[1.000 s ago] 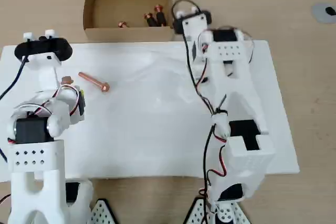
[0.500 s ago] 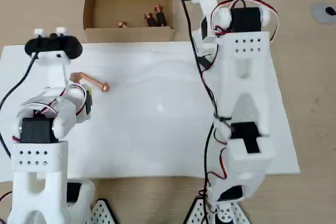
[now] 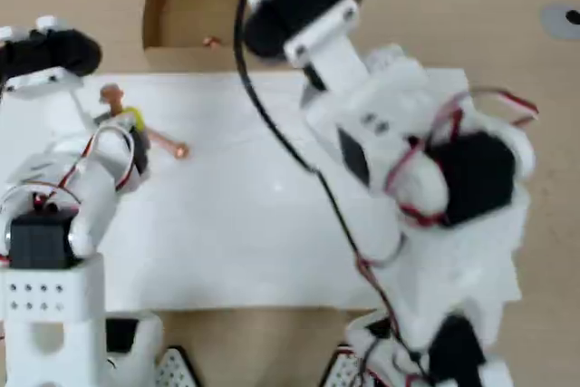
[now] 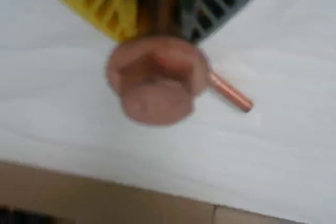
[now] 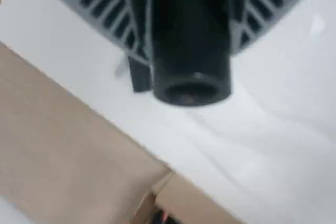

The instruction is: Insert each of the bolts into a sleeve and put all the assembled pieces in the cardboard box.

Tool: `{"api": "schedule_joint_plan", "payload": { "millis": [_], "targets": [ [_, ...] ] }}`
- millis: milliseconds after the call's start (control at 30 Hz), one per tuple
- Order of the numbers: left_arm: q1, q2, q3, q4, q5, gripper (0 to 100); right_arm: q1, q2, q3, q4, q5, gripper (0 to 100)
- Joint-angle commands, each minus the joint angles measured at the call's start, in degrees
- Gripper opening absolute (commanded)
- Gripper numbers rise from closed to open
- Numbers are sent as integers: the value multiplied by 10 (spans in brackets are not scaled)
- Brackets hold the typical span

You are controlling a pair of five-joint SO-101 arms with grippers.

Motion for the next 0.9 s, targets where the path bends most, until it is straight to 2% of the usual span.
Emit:
{"api": "schedule_joint_plan", "payload": {
  "millis": [0, 200, 400, 500, 667, 867],
  "targets": [
    [40, -65, -36, -13, 33, 5, -10, -115, 109, 8, 3, 10],
    [141, -200, -11, -33, 43, 5, -21, -298, 308, -6, 2, 10],
    [142, -294, 73, -99, 43, 5, -20, -443, 515, -97, -18, 10],
    [142, -342, 113, -107, 25, 5, -20, -501, 643, -191, -65, 10],
    [142, -423, 164, -105, -35, 5, -29, -578, 819, -421, -114, 10],
    [142, -503, 202, -105, -44, 5, -173, -626, 980, -617, -152, 10]
  ]
}}
